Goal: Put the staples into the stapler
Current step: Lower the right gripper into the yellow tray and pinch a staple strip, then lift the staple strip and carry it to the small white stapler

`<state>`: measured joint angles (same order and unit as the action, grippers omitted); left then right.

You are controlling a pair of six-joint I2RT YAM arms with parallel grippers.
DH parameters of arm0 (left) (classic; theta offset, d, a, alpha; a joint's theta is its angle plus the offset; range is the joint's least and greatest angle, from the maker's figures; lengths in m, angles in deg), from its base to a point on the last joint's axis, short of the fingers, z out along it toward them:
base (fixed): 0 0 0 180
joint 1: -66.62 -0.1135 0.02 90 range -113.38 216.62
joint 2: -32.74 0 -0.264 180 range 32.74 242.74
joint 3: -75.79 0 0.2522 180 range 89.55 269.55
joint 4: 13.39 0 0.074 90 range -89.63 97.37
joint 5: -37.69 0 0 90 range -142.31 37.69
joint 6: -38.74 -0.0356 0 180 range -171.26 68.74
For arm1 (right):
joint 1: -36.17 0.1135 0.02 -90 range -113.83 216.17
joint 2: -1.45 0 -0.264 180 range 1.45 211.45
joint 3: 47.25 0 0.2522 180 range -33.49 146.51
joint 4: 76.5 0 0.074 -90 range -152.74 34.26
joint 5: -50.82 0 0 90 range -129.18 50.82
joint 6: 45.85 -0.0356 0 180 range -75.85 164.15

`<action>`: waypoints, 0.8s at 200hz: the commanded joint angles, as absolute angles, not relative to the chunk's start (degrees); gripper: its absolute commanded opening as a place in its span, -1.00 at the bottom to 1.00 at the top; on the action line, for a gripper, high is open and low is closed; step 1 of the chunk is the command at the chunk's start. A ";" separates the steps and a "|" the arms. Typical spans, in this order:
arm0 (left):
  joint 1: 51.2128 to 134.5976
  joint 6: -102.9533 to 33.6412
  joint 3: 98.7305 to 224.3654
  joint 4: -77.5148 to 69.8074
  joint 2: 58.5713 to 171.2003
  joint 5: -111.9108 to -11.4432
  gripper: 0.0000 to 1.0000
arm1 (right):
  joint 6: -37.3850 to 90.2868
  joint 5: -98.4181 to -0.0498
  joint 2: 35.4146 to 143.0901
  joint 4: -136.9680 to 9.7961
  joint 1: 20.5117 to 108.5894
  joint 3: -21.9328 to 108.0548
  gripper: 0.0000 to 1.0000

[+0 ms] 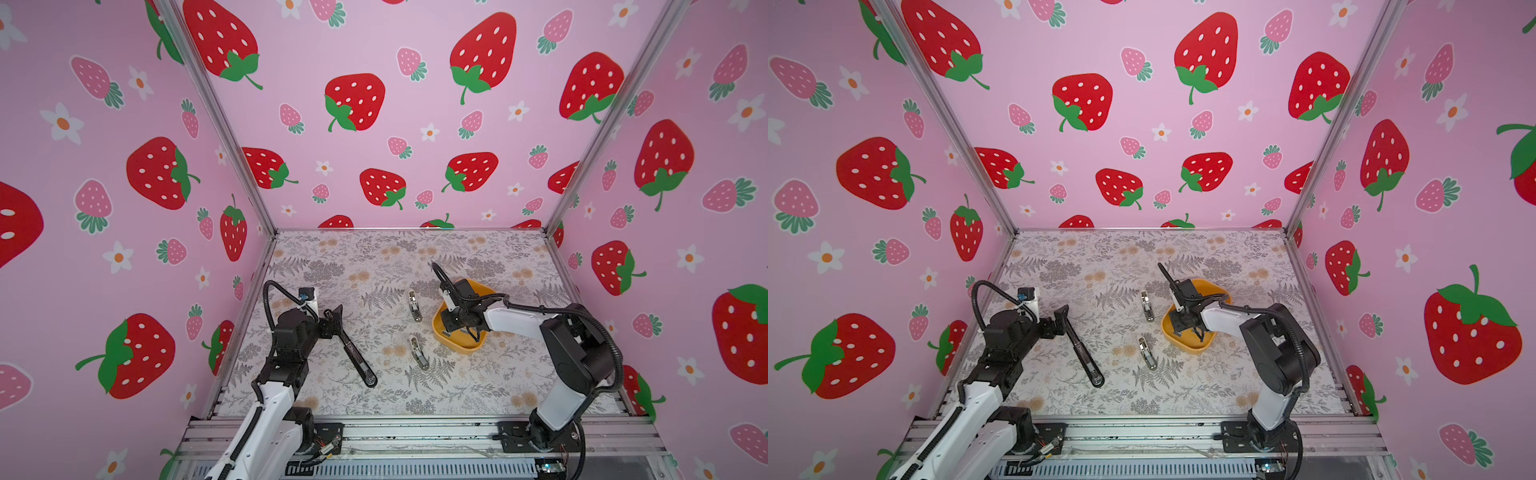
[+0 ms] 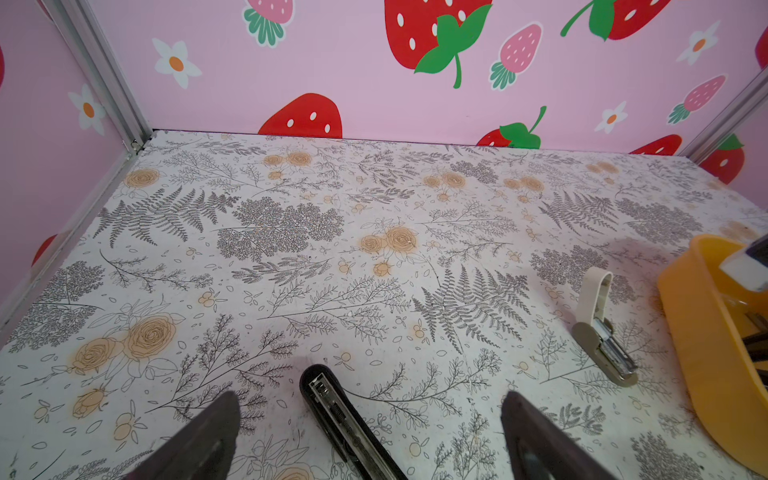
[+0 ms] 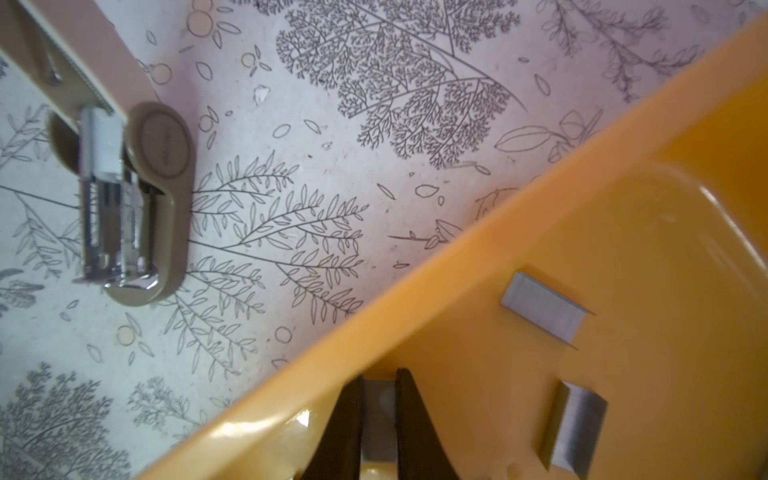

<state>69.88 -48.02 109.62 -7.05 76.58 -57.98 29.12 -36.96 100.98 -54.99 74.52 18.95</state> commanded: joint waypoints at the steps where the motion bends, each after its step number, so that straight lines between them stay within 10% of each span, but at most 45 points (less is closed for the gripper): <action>1: 69.77 -47.60 111.14 -5.80 77.56 -57.93 0.98 | 28.53 -36.81 102.58 -48.11 74.37 16.33 -0.69; 102: 69.72 -15.27 131.40 11.38 89.91 -43.11 0.98 | 27.86 -30.06 87.53 -49.19 74.57 24.74 -0.71; 160: 69.57 -17.05 120.27 11.33 83.66 -44.91 0.98 | 22.92 -31.73 80.30 -56.77 83.05 21.24 -0.70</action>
<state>69.84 -18.68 124.79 10.65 86.02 -45.89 26.72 -30.27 79.32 -53.94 79.19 20.79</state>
